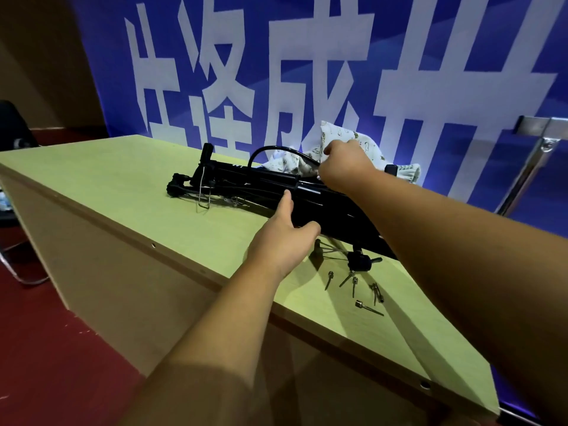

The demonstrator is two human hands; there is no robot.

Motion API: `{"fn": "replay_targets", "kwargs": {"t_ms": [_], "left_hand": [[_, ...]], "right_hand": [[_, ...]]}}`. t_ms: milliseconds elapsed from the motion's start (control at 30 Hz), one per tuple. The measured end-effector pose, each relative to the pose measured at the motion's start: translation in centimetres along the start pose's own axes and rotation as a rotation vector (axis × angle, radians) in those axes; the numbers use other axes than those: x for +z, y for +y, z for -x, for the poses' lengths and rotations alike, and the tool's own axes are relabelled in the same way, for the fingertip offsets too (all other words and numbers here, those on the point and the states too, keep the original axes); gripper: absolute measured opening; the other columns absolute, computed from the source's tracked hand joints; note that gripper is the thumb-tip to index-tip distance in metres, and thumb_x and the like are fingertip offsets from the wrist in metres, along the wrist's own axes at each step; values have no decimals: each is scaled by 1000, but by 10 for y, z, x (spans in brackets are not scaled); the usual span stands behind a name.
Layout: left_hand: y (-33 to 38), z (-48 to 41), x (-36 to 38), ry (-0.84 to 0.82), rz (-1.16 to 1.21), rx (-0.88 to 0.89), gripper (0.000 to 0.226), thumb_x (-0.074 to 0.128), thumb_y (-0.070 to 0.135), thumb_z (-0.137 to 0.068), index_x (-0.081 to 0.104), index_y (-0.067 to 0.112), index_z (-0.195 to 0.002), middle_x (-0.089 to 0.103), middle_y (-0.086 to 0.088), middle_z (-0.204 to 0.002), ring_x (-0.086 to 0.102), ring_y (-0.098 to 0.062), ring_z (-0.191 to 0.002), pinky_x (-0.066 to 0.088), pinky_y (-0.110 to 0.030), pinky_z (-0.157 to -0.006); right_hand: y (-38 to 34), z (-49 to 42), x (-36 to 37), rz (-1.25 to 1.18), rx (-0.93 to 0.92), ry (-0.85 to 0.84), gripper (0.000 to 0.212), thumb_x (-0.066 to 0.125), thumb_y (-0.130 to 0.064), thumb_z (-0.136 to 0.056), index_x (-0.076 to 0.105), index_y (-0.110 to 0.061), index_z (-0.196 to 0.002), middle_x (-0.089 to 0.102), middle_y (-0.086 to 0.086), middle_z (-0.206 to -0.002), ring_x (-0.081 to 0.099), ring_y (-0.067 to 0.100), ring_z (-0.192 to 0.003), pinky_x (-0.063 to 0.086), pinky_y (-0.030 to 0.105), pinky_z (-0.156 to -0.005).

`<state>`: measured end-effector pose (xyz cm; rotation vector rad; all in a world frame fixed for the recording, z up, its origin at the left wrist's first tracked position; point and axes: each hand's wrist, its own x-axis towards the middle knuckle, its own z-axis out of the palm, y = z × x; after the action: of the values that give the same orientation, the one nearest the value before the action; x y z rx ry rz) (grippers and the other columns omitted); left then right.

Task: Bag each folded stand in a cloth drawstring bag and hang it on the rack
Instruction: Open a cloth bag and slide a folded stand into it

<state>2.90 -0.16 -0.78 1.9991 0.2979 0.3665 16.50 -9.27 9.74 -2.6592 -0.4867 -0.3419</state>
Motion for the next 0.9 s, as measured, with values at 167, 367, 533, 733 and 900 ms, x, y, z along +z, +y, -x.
{"fn": "replay_targets", "kwargs": {"t_ms": [167, 367, 533, 733, 900], "left_hand": [[-7, -9, 1, -16, 131, -12, 91, 58, 60, -77, 13, 64, -156, 31, 41, -160, 50, -4, -140, 47, -51, -113], [-12, -15, -5, -40, 310, 10, 79, 59, 36, -96, 21, 55, -162, 35, 36, -160, 65, 12, -104, 66, -35, -80], [-11, -17, -5, -54, 299, 26, 81, 58, 32, -96, 19, 56, -162, 33, 35, -163, 68, 12, -96, 64, -28, -73], [-5, -5, -8, -34, 107, -13, 80, 57, 35, -95, 16, 67, -156, 57, 53, -109, 76, -22, -86, 65, -52, -83], [6, 5, -9, -7, -6, -18, 79, 56, 36, -98, 14, 65, -158, 60, 29, -120, 77, -31, -89, 63, -48, -80]], "right_hand": [[-11, -27, 6, 41, 36, -105, 66, 57, -19, -101, 39, -31, -163, 24, 14, -166, 46, 33, -142, 48, 43, -111], [-23, -46, 11, 448, -85, -236, 48, 44, -25, -110, 49, -11, -155, 45, 7, -162, 44, 31, -148, 42, 47, -120], [-17, -43, 15, 425, -70, -201, 29, 51, -16, -108, 66, -1, -127, 63, 20, -128, 59, 40, -129, 48, 44, -101], [-12, -35, -20, 26, -26, 114, 59, 61, -11, -100, 44, -5, -156, 38, 13, -161, 41, 32, -147, 37, 44, -121], [-6, 2, -74, -94, -164, 235, 73, 60, 1, -94, 38, -13, -161, 37, 3, -163, 43, 32, -146, 42, 51, -120]]}}
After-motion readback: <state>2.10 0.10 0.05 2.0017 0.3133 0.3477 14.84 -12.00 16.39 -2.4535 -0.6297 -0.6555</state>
